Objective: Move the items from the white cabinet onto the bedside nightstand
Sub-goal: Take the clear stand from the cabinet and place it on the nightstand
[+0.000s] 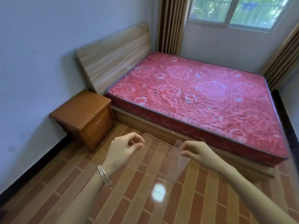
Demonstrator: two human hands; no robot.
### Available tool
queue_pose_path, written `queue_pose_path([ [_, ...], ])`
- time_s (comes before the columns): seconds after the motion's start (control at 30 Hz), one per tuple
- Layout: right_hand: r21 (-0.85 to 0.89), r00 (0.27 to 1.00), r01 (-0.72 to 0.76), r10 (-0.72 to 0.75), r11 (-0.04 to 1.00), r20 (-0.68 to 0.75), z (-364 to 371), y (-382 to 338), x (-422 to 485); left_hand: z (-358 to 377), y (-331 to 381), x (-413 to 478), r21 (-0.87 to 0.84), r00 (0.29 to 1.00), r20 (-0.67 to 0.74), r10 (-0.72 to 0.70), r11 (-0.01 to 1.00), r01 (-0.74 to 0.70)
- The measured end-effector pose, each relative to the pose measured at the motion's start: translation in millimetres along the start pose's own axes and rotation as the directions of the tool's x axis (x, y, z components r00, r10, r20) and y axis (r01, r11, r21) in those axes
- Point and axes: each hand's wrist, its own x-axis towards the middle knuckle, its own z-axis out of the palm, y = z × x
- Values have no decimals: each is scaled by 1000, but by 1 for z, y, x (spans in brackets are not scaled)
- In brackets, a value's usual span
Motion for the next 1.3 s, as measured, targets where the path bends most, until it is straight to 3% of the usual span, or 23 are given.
queue_pose_path([
  [0.2,202,988,34,-63,979,141,24,-19,94,-49,-39,5,-20,989,-143,-24,1000,21],
  [0.4,371,956,6,-115,928,271,35,-24,193,-79,-86,34,329,963,-220,155,941,-77],
  [0.53,412,921,-8,-154,911,358,31,-24,257,-95,-96,78,384,934,-258,246,913,-134],
  [0.7,287,921,21,-130,958,368,20,-19,339,-115,-112,152,381,932,-251,263,912,-154],
  [0.8,239,900,62,-158,969,406,2,-28,377,-119,-118,188,420,932,-302,199,906,-57],
  [1.0,295,863,149,-270,944,427,-3,-51,424,-129,-149,222,360,921,-384,-63,908,212],
  [1.17,286,847,233,-339,929,410,19,-69,470,-149,-176,241,314,861,-482,-160,886,341],
  [1.3,143,835,200,-245,969,492,47,-70,515,-181,-208,256,193,786,-568,-245,888,417],
])
